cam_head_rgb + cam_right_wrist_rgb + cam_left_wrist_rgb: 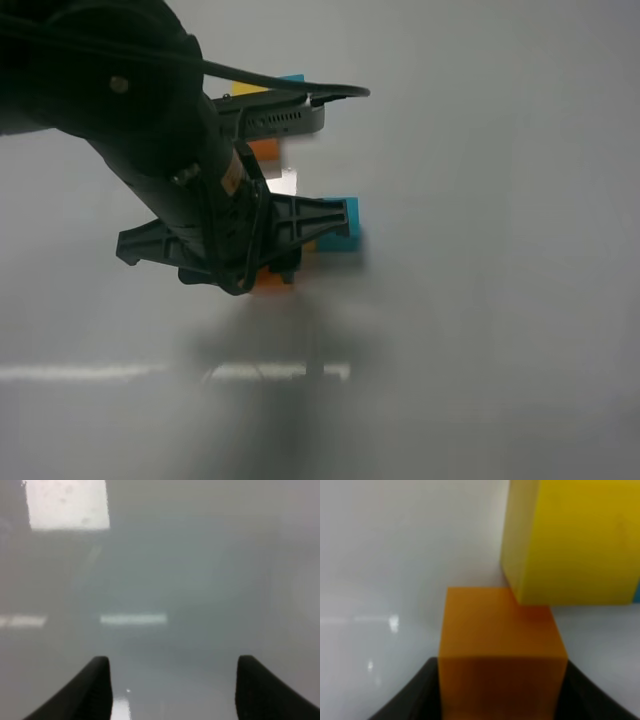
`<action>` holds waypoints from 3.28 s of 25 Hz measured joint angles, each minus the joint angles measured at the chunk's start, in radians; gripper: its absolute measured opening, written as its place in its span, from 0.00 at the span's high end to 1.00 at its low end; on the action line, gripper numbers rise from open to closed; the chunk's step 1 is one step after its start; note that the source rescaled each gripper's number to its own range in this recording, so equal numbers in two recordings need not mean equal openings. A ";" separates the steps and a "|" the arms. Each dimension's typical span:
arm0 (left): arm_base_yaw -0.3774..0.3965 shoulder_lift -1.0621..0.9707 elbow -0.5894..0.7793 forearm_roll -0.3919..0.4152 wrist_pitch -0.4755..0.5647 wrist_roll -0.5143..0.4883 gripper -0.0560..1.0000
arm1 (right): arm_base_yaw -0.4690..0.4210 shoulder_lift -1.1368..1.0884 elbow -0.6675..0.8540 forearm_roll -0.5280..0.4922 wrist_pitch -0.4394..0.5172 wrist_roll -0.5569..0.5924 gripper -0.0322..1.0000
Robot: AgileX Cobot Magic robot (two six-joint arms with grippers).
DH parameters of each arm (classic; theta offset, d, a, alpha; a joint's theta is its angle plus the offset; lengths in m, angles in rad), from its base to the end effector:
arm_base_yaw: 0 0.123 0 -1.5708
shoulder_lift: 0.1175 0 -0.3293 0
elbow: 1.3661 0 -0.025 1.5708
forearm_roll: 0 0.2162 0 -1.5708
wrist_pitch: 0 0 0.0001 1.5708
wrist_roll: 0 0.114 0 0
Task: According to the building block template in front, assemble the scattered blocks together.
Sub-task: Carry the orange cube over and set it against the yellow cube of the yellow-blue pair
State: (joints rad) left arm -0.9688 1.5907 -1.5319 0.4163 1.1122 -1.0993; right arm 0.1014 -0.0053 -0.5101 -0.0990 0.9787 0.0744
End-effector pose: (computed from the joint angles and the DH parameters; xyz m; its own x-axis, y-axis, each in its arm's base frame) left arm 0.2116 -0.2350 0.3883 -0.8263 -0.0925 -0.5555 0.0245 0.9796 -0.1996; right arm -0.0563 -0.0151 0.2614 -0.3637 -0.0180 -0.9313 -0.0180 0.9998 -0.0122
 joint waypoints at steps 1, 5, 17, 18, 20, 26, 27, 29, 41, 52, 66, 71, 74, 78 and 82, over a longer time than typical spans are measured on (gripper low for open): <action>0.000 0.002 -0.003 -0.004 -0.007 0.002 0.74 | 0.000 0.000 0.000 0.000 0.000 0.000 0.59; 0.002 0.016 -0.010 -0.019 -0.019 0.020 0.74 | 0.000 0.000 0.000 0.000 0.000 0.000 0.59; 0.018 0.026 -0.010 -0.039 -0.050 0.031 0.74 | 0.000 0.000 0.000 0.000 0.000 -0.002 0.59; 0.019 0.027 -0.010 -0.044 -0.050 0.032 0.74 | 0.000 0.000 0.000 0.000 0.000 -0.002 0.59; 0.020 0.028 -0.010 -0.049 -0.051 0.032 0.74 | 0.000 0.000 0.000 0.000 0.000 -0.002 0.59; 0.029 0.029 -0.011 -0.064 -0.072 0.041 0.74 | 0.000 0.000 0.000 0.000 0.000 -0.002 0.59; 0.029 0.029 -0.011 -0.064 -0.076 0.042 0.74 | 0.000 0.000 0.000 0.000 0.000 -0.002 0.59; 0.029 0.029 -0.011 -0.065 -0.079 0.042 0.74 | 0.000 0.000 0.000 0.000 0.000 0.000 0.59; 0.032 0.029 -0.011 -0.065 -0.084 0.060 0.74 | 0.000 0.000 0.000 0.000 0.000 -0.001 0.59; 0.032 0.029 -0.011 -0.055 -0.084 0.061 0.74 | 0.000 0.000 0.000 0.000 0.000 -0.001 0.59; 0.032 0.029 -0.011 -0.054 -0.084 0.061 0.74 | 0.000 0.000 0.000 0.000 0.000 -0.002 0.59; 0.032 0.029 -0.011 -0.054 -0.084 0.061 0.74 | 0.000 0.000 0.000 0.000 0.000 -0.002 0.59; 0.033 0.029 -0.012 -0.063 -0.087 0.061 0.74 | 0.000 0.000 0.000 0.000 0.000 -0.002 0.59; 0.033 0.029 -0.014 -0.067 -0.088 0.072 0.74 | 0.000 0.000 0.000 0.000 0.000 -0.002 0.59; 0.036 0.030 -0.018 -0.056 -0.092 0.110 0.32 | 0.000 0.000 0.000 0.000 0.000 0.000 0.59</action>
State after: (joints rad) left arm -0.9331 1.6211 -1.5500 0.3604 1.0198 -0.9893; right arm 0.1014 -0.0053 -0.5101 -0.0990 0.9787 0.0745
